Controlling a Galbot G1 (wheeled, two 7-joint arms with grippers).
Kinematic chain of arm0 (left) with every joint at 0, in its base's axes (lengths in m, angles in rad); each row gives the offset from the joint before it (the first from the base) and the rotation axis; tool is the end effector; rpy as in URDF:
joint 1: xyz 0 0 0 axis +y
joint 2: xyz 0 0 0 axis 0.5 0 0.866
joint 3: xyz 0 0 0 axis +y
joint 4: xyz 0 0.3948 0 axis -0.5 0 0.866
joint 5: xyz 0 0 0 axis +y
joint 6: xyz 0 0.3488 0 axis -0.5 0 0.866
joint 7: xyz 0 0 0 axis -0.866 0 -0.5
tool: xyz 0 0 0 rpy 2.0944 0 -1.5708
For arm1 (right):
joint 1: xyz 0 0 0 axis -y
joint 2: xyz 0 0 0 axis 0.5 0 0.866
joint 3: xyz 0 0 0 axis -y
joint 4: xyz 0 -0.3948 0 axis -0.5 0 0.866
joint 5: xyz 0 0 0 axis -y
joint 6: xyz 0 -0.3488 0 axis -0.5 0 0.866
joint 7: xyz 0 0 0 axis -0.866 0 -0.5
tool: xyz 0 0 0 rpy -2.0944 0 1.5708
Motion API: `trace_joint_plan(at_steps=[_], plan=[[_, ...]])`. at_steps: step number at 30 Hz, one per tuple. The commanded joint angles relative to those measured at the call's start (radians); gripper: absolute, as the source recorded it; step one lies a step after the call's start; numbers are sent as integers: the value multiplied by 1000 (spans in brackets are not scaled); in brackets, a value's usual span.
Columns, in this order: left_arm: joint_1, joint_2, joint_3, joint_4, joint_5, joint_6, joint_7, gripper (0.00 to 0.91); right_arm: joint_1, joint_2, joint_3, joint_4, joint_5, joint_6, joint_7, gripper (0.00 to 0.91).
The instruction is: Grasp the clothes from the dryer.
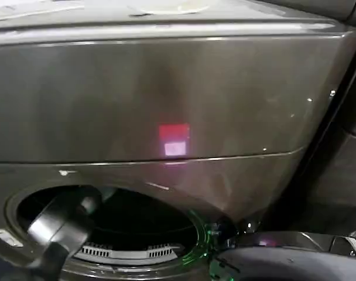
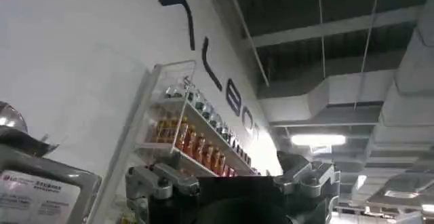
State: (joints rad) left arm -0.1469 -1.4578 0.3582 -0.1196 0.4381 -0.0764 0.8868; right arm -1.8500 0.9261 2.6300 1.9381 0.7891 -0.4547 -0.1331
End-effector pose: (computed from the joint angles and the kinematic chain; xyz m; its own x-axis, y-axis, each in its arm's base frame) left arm 0.6978 0.0516 -0.2476 -0.3870 0.2225 0.8948 0.9219 0.1122 0.3708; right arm -0.1494 -0.3857 0.0867 -0.4146 0.7148 -0.5631 0.9057 0.3841 -0.1793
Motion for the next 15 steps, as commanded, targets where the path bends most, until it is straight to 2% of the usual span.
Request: trace_joint_plan(at_steps=[1,2,3,4,6,15], plan=[[-18,-6,29,65,18,-6,5,546,1,0,-4,3,0,0,1,907],[-16,-5,28,65,15,-6,4,239,2,0,-5,3,0,1,0,907],[-16,-5,26,65,10,-7,1,102,2,1,-6,4,0,1,1,907],[-16,-5,25,64,5,-6,-3,57,2,2,-8,6,0,1,1,907],[-19,-5,23,62,3,-10,-3,0,2,3,-10,8,0,1,1,907],[-36,-10,20,55,-2,-23,0,0,17,6,-29,5,-4,4,1,907]])
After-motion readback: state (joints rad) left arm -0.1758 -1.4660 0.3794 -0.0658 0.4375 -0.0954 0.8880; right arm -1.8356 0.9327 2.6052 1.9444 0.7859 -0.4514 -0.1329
